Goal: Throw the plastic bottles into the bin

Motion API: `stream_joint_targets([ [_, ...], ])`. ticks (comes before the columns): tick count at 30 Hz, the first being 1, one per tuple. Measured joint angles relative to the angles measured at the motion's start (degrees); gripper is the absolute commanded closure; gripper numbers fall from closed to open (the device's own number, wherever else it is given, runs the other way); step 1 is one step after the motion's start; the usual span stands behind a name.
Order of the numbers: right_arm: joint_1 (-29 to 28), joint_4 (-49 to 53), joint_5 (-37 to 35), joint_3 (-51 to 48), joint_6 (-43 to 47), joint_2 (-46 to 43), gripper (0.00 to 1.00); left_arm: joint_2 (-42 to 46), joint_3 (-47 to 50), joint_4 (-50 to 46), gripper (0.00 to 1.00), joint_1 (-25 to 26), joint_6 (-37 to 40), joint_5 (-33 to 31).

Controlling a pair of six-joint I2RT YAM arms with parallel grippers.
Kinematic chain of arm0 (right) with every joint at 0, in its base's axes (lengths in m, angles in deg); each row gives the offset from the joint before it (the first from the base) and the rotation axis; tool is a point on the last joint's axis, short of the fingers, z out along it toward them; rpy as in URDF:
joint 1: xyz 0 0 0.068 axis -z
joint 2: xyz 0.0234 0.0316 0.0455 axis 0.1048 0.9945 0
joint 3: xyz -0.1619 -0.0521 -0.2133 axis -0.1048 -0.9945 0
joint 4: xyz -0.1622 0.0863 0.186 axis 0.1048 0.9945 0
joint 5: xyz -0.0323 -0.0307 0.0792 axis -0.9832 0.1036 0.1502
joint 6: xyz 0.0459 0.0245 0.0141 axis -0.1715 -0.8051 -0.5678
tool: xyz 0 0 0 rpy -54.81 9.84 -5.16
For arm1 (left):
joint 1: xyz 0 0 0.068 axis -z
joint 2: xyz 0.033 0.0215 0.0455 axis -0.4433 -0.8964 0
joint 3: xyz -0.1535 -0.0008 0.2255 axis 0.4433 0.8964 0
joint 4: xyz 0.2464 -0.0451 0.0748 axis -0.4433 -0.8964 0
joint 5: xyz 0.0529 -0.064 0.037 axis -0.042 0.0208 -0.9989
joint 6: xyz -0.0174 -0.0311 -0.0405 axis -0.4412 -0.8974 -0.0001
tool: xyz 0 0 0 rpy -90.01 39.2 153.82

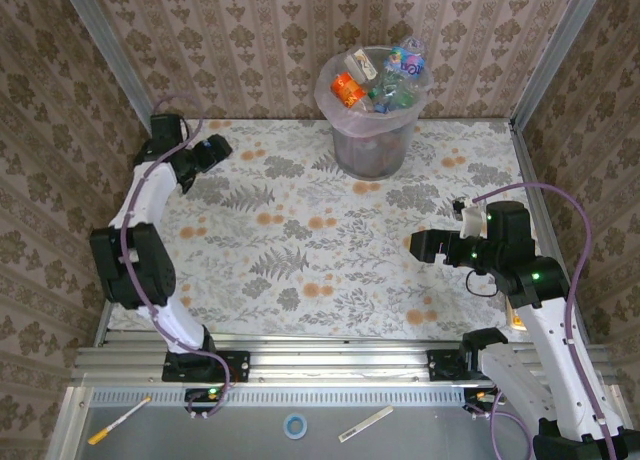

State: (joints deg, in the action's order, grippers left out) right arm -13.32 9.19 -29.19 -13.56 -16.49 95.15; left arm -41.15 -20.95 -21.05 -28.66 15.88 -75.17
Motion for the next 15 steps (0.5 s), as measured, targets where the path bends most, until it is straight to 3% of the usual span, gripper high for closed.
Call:
stream_joint_targets([
  [9, 0.00, -0.02, 0.00, -0.02, 0.00, 0.00, 0.00, -9.75, -8.52, -2.27, 0.00, 0.00, -15.23, -4.81],
  [15, 0.00, -0.02, 0.00, -0.02, -0.02, 0.00, 0.00, -16.48, -19.69, -9.03, 0.00, 0.00, -22.75, -9.46],
])
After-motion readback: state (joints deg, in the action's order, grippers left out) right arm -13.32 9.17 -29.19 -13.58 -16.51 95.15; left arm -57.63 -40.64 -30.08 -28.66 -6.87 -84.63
